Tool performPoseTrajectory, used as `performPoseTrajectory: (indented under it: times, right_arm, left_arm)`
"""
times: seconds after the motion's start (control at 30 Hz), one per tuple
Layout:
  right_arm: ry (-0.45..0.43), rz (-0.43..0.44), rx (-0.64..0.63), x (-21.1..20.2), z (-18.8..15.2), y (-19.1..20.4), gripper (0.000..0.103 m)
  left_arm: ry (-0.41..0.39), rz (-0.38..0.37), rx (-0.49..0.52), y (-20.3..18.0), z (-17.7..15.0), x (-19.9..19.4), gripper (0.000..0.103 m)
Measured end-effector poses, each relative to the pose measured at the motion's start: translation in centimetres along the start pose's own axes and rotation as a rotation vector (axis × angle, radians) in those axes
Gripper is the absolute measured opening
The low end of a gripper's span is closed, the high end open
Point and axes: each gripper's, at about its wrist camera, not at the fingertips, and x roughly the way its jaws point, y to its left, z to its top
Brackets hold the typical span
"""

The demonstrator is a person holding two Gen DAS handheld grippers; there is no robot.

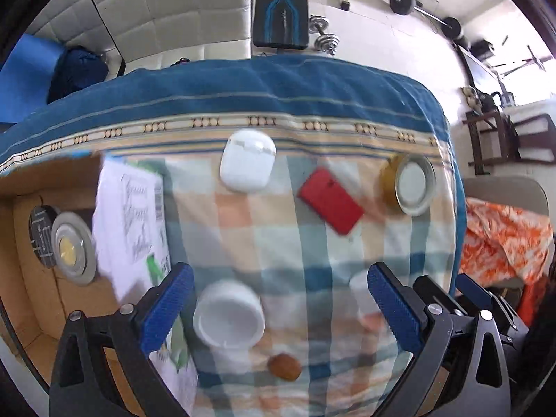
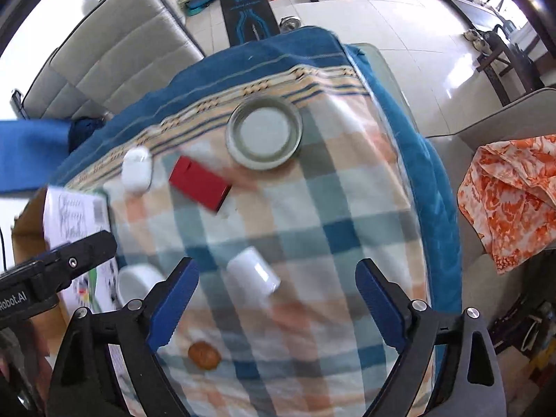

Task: Organize rigid objects
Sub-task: 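Grasp the white earbud case with the left tool while the right tool grasps the gold tape roll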

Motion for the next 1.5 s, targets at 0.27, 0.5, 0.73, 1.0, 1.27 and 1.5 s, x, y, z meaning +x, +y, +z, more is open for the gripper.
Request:
performPoseTrajectory:
  times: [0.27,0.5,0.73,1.0,1.27,1.5]
  right_arm:
    - [0.038,0.026,0.036,4.1,7.0,1.2,0.091]
    - [0.111,-0.008,0.007,7.6,9.2,2.5,0.079]
    - [0.134,-0.021,-0.005,9.1,9.2,2.2,0.067]
    - [0.131,-0.026,-0.025,9.2,10.1,1.8,0.067]
    - [0.121,-0.051,-0.034,9.4,10.0,2.0,0.066]
    - [0.172,-0.094,-0.094,8.7,6.7,1.0,0.066]
  left_arm:
    - [0.012,0.043,-0.046,-0.1,5.9,1.8,0.103]
    - [0.088,0.182,0.058,-0.6,8.3,4.5,0.103]
    - [0.102,0.253,0.128,-2.1,7.9,6.1,0.093]
    - [0.155,0.276,0.173,-2.3,8.1,9.4,0.062]
    - [0.142,0.184,0.121,-1.6,8.2,8.9,0.044]
    - [0.161,0.119,0.136,-2.0,5.6,9.4,0.044]
